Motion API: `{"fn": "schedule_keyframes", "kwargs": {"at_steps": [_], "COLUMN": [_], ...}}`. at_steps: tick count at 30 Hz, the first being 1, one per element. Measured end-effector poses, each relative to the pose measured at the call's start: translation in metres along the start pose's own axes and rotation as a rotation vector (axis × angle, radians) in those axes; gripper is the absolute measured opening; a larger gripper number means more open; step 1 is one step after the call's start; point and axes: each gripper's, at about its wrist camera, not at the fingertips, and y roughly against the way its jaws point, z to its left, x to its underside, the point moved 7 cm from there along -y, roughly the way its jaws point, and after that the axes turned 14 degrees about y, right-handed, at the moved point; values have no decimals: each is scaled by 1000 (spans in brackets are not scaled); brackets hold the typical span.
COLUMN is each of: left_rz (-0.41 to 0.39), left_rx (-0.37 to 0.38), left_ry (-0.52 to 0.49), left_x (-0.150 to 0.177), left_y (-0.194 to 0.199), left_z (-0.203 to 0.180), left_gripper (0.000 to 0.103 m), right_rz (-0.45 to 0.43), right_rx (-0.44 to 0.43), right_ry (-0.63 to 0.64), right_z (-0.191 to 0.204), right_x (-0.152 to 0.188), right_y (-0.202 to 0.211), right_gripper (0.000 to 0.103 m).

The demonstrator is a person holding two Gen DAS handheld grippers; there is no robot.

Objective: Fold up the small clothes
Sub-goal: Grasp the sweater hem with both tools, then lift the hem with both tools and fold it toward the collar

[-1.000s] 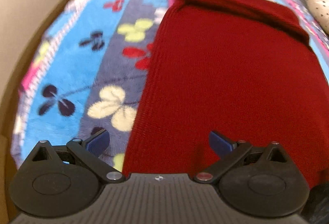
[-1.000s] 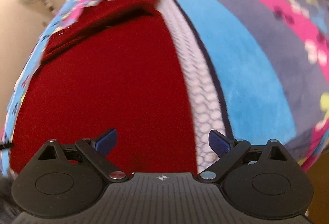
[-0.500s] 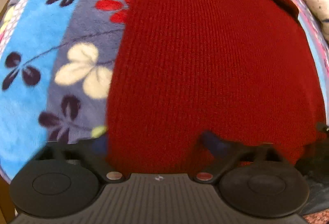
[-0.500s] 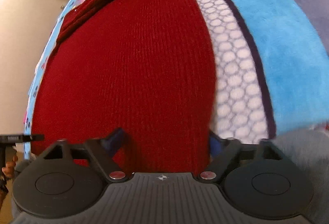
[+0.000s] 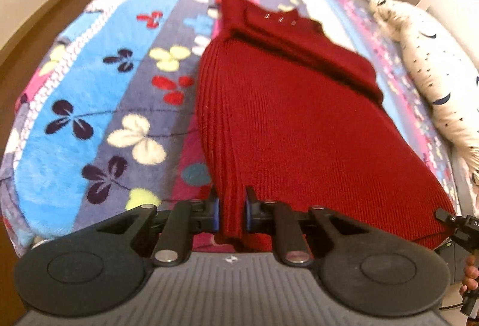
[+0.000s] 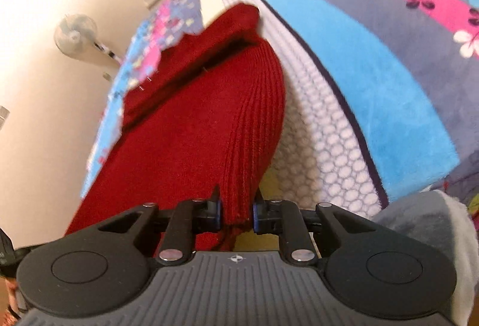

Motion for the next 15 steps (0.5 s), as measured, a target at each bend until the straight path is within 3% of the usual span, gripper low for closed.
{"fn": "schedule_keyframes", "kwargs": {"at_steps": [4, 6, 10, 15], "left_rz": [10, 16, 22, 17], "left_rx": [24, 30, 67, 53], "left_ry": [-13, -23, -9, -6], "left_x": [24, 44, 78, 88], "left_y": [20, 33, 66, 78], "left_z": [-6, -3, 7, 4], "left_gripper": [16, 8, 8, 8], "right_rz": [-8, 11, 31, 44], "right_rx": [1, -4, -28, -43], "right_ry": [-14, -23, -41, -40], "right_z": [4, 5, 8, 14], "right_x": [17, 34, 62, 57], "right_y": [24, 39, 75, 98], "right_gripper": [18, 18, 18, 18]}}
